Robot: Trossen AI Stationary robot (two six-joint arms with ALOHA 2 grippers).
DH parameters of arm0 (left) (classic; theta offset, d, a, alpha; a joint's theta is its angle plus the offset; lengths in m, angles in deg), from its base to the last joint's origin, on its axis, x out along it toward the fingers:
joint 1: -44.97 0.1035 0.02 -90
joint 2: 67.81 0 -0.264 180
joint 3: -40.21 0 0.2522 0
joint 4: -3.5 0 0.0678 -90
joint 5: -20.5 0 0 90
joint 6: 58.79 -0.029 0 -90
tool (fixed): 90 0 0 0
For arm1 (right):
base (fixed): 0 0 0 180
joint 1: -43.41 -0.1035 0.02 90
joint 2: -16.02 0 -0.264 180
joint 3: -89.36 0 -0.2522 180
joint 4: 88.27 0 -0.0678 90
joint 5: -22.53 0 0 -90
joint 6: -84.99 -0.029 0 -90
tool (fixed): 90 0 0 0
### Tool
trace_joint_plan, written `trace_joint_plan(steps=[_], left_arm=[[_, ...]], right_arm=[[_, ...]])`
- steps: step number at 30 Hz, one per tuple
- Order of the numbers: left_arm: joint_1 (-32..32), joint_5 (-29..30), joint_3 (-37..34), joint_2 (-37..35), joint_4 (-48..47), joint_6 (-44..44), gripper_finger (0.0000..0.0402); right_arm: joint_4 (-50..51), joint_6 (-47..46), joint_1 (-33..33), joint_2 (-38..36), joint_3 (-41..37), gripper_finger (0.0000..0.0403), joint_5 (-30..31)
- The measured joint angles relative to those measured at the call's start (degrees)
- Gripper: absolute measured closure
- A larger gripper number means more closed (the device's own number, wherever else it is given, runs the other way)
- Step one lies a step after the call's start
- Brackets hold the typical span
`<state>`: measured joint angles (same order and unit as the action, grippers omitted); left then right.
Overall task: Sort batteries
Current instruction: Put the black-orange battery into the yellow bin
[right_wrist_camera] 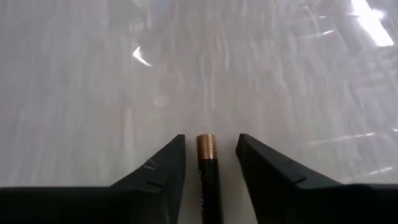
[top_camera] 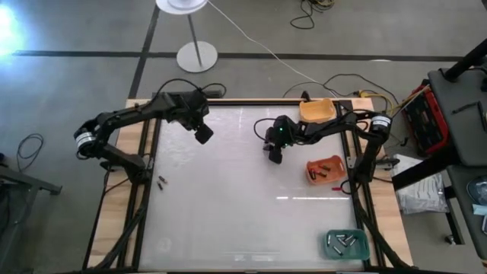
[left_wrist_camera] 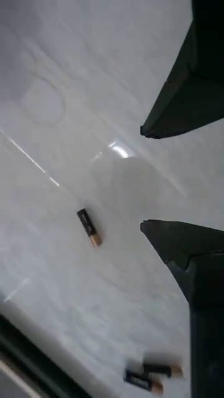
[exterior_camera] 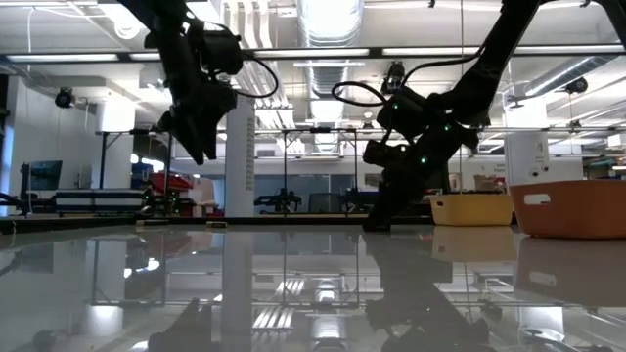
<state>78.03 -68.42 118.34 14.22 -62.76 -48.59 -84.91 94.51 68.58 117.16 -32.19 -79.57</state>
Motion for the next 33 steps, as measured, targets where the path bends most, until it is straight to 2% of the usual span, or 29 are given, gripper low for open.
trace_joint_plan(steps=[10, 16, 18, 21, 26, 28, 30, 33], left_arm=[[0.0, 1.4, -2.3, 1.8, 4.1, 2.8, 0.0196], [0.1, 1.0, -2.3, 2.4, 6.8, 2.1, 0.0196], [0.7, -2.2, -2.3, 2.9, 8.1, -1.3, 0.0196], [2.0, -6.9, -2.3, 3.3, 9.6, -6.8, 0.0196], [3.5, -7.0, -2.3, 3.4, 10.0, -17.9, 0.0196], [3.9, -6.9, -2.3, 3.4, 10.1, -19.5, 0.0196], [4.4, -6.4, -2.4, 3.7, 10.7, -20.1, 0.0196], [5.0, -6.1, -2.9, 4.7, 11.4, -20.2, 0.0196]], right_arm=[[4.4, 5.6, 0.3, 0.7, -0.3, 0.0349, 0.5], [6.6, 6.9, 0.3, 0.8, -0.2, 0.0370, 0.5], [8.7, 6.7, 0.3, 0.6, 0.1, 0.0373, 0.5], [14.1, 2.9, 0.4, -2.0, 1.9, 0.0379, 0.7], [29.8, -2.5, 0.6, -10.5, 7.4, 0.0382, 2.2], [33.9, -2.6, 0.9, -13.9, 11.7, 0.0383, 5.6], [42.6, -2.5, 2.2, -16.2, 15.1, 0.0383, 8.7], [49.1, -4.9, 5.5, -16.7, 19.6, 0.0384, 11.5]])
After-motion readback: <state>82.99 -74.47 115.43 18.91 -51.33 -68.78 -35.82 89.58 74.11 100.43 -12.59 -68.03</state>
